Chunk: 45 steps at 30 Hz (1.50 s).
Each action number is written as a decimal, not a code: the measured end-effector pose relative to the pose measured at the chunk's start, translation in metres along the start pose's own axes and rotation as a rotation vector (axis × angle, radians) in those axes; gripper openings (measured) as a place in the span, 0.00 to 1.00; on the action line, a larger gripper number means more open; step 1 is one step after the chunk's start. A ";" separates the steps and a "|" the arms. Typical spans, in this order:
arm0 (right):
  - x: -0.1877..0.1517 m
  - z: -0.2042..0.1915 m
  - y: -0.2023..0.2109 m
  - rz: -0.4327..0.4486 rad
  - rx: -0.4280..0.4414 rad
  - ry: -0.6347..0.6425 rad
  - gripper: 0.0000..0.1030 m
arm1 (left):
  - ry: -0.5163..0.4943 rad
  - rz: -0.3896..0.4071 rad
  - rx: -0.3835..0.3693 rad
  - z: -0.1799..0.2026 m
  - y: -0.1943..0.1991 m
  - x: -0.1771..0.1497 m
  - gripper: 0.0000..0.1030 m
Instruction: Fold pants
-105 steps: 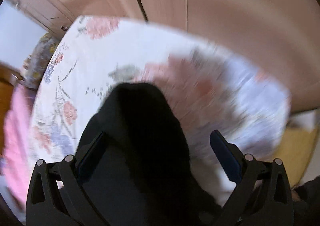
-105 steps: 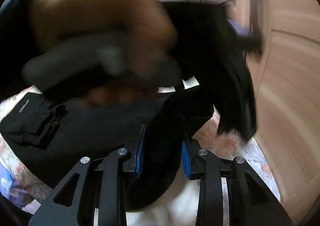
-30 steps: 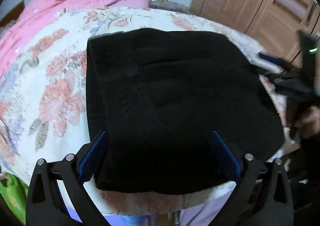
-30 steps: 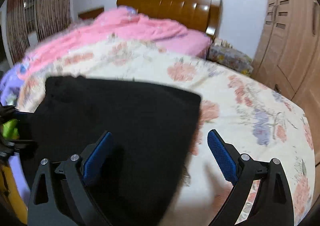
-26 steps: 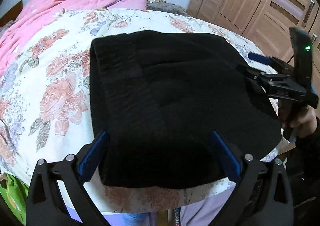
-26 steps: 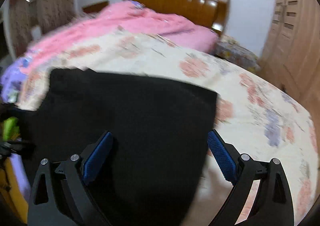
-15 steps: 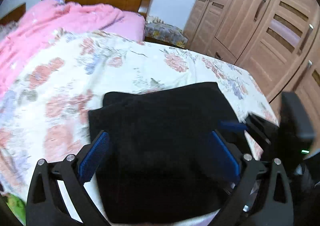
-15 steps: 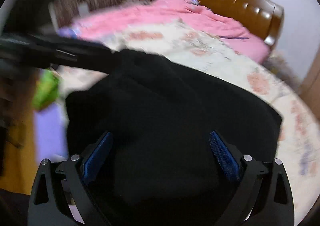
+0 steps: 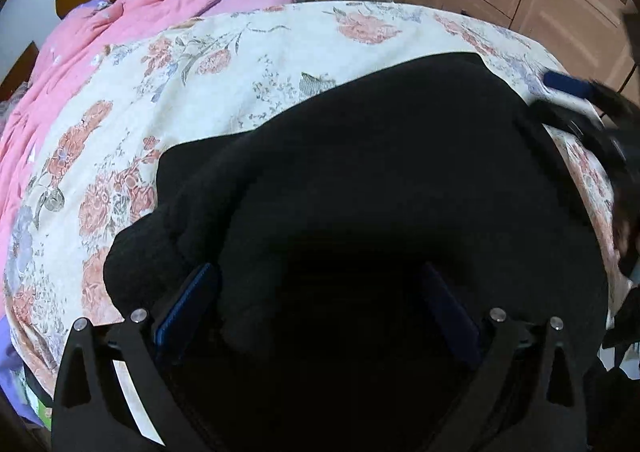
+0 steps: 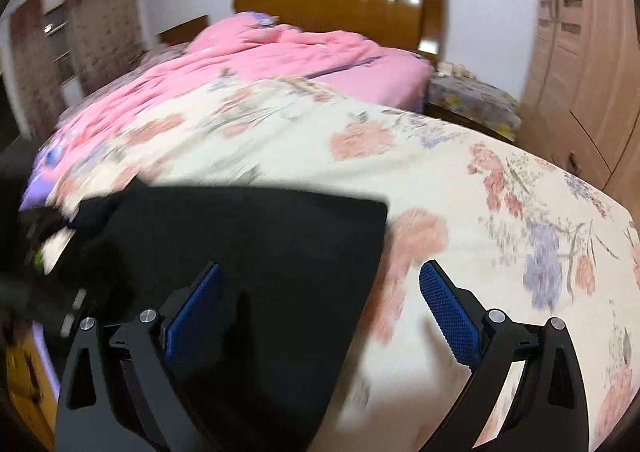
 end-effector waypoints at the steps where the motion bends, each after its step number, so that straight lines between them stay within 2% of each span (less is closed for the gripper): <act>1: 0.007 -0.006 -0.013 -0.018 -0.001 0.034 0.93 | 0.010 0.004 0.007 0.002 0.001 0.000 0.99; 3: 0.008 -0.017 -0.036 -0.056 -0.027 0.139 0.94 | 0.020 0.010 0.016 0.001 -0.004 0.004 0.99; 4: 0.009 -0.010 -0.044 -0.052 -0.057 0.146 0.95 | 0.021 0.008 0.015 0.002 -0.004 0.005 0.99; 7: 0.014 0.026 -0.049 -0.062 -0.046 -0.029 0.95 | 0.018 0.010 0.003 0.002 -0.002 0.004 0.99; 9: 0.011 0.032 -0.038 -0.048 -0.027 -0.084 0.95 | 0.014 0.015 0.003 0.003 -0.002 0.003 0.99; 12: 0.010 0.016 -0.019 -0.009 0.017 -0.039 0.95 | 0.017 0.018 -0.009 0.001 -0.004 0.005 0.99; 14: 0.011 0.002 -0.017 0.013 0.089 0.004 0.95 | 0.013 0.016 -0.011 0.000 -0.005 0.005 0.99; 15: 0.012 -0.004 -0.026 -0.008 0.086 0.049 0.95 | 0.012 0.015 -0.012 0.000 -0.005 0.005 0.99; 17: 0.014 -0.010 -0.046 -0.066 0.014 0.089 0.95 | 0.008 0.014 -0.011 0.000 -0.006 0.006 0.99; 18: 0.016 -0.007 -0.051 -0.064 0.026 0.077 0.95 | 0.004 0.015 -0.010 0.001 -0.006 0.006 0.99; 20: 0.021 0.010 -0.055 -0.051 -0.008 -0.008 0.95 | 0.004 0.022 -0.012 0.001 -0.006 0.005 0.99; 21: 0.022 0.019 -0.051 -0.050 0.015 -0.070 0.95 | 0.005 0.026 -0.013 0.000 -0.006 0.005 0.99; 23: 0.019 0.023 -0.036 -0.023 0.008 -0.115 0.95 | 0.008 0.033 -0.014 0.000 -0.006 0.004 0.99; 26: 0.006 0.008 -0.006 0.020 0.036 -0.039 0.95 | 0.009 0.041 -0.008 0.000 -0.005 0.002 0.99; 29: -0.003 0.004 -0.014 -0.016 -0.055 0.055 0.95 | 0.011 0.044 -0.007 0.001 -0.005 0.002 0.99; 33: -0.005 0.028 -0.031 -0.061 0.002 -0.050 0.95 | 0.011 0.049 0.000 0.002 -0.005 0.001 0.99; 36: -0.004 0.024 -0.016 -0.029 -0.040 -0.060 0.95 | 0.012 0.053 0.005 0.003 -0.004 0.000 0.99; 39: -0.009 0.014 0.007 0.012 -0.006 -0.050 0.95 | 0.012 0.056 0.003 0.002 -0.004 -0.001 0.99; 42: -0.027 -0.006 0.020 -0.009 0.032 0.025 0.95 | 0.012 0.061 0.001 0.002 -0.004 -0.002 0.99; 44: -0.042 -0.010 0.013 -0.040 -0.017 0.079 0.95 | 0.012 0.065 0.001 0.002 -0.004 -0.002 0.99; 45: -0.047 -0.006 0.009 -0.051 -0.013 0.066 0.95 | 0.012 0.067 0.001 0.002 -0.004 -0.003 0.99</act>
Point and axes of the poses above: each gripper's, at about its wrist camera, not at the fingertips, and y roughly against the way its jaws point, z to its right, x to its top, the point moved 2 cm from there along -y, roughly the way its jaws point, and after that the axes turned 1 degree about -z, right-handed, at the moved point
